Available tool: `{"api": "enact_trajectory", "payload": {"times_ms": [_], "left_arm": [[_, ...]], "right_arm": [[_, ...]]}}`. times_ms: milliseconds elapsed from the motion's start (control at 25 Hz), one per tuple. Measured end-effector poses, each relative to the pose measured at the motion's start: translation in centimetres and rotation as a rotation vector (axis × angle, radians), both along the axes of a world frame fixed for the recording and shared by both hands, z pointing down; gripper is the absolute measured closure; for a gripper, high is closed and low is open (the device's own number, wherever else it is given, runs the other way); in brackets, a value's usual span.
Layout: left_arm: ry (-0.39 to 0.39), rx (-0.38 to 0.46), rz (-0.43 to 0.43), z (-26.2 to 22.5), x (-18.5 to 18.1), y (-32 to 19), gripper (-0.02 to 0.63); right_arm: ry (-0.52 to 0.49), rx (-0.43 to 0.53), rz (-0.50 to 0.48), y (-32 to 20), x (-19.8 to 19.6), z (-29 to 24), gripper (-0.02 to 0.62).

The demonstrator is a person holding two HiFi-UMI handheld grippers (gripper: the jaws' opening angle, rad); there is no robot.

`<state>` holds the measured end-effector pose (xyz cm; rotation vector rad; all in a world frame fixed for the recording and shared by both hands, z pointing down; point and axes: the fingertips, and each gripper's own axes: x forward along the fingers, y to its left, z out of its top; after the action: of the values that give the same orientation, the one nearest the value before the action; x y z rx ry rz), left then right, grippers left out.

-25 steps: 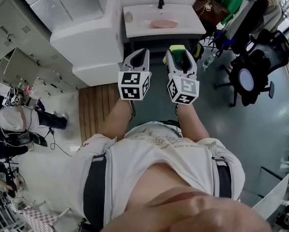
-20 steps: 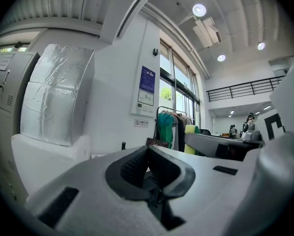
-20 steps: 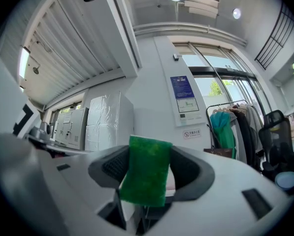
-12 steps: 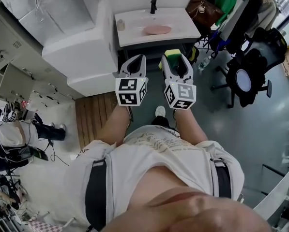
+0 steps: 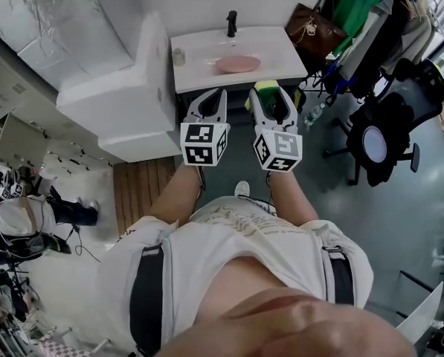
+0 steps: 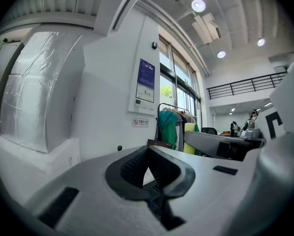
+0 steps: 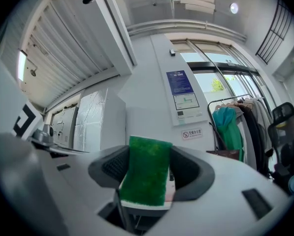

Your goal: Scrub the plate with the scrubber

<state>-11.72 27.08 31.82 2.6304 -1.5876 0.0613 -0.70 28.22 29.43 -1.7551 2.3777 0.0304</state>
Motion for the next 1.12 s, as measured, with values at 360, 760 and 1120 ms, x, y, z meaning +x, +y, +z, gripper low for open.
{"api": "enact_trajectory", "payload": {"times_ms": [360, 760, 1120], "left_arm": [[-0.022, -0.01, -0.035, -0.2, 3.9, -7.1, 0.584], [-0.025, -0.049, -0.08, 0.8, 6.9, -12.5, 0.584], [-0.026, -0.063, -0.087, 2.0, 7.7, -15.6, 0.584]], "right_arm": [[-0.02, 0.003, -0.045, -7.4, 3.6, -0.4, 0.342], [-0.038, -0.022, -0.098, -13.3, 6.8, 0.4, 0.342], [-0.04, -0.041, -0.112, -16.5, 7.6, 1.9, 0.342]]}}
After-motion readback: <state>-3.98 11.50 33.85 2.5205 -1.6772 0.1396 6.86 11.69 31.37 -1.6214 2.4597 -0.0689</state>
